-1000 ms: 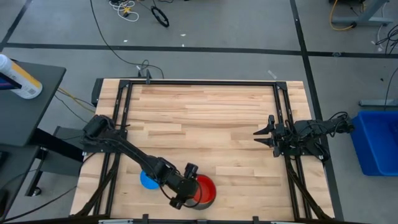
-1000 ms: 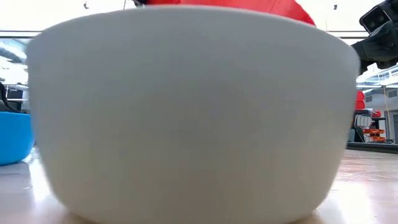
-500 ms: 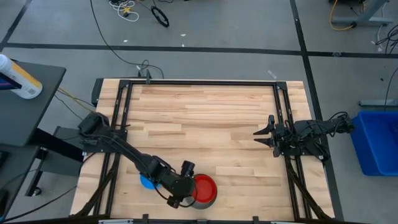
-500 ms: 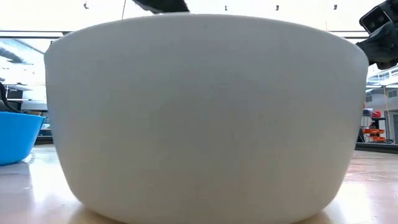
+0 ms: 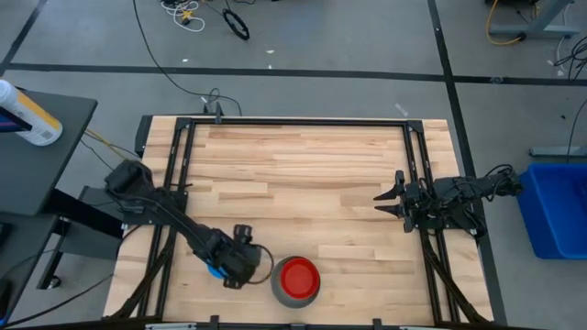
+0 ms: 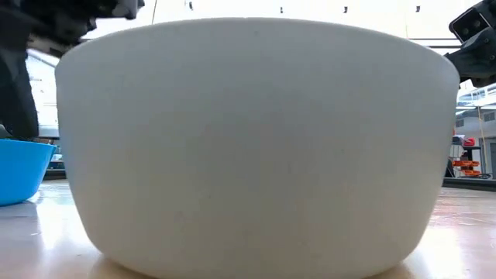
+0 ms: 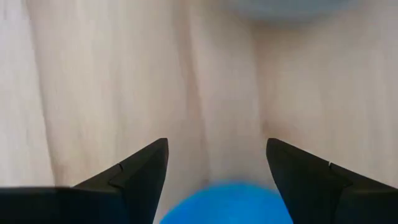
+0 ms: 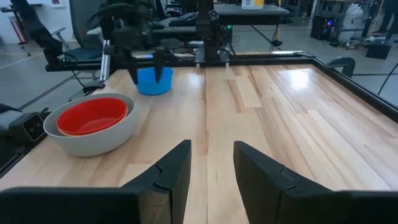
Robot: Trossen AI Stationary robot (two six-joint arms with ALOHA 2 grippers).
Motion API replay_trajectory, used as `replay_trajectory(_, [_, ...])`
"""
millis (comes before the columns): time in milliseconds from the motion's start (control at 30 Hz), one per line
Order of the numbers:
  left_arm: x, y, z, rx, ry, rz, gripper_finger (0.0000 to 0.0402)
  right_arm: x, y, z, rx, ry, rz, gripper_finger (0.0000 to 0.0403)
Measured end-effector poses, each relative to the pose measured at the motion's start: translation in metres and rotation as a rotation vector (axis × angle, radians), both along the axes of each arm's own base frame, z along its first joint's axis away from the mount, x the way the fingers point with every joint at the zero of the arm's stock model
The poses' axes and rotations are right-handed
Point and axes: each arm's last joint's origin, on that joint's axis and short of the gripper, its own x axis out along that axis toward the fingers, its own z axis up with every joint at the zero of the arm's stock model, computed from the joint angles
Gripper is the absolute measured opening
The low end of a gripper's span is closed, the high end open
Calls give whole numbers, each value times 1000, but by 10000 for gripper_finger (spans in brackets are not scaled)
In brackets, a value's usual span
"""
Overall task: Nest bowls inside each other
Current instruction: Stack the blue bowl on on top the red bowl
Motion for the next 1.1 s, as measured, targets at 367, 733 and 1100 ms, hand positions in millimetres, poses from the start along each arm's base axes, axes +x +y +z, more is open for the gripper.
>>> replay_trajectory(367, [-52,37,19,-168,-131,139,277,0,0,0,0,1,-1,130])
replay_trajectory(733, [-71,50,-13,-240,-60,199,276,0,0,0,1,-4,-2,130])
replay_trajectory(1100, [-74,54,-22,-200,-70,192,121,0,0,0,1,-4,-2,129])
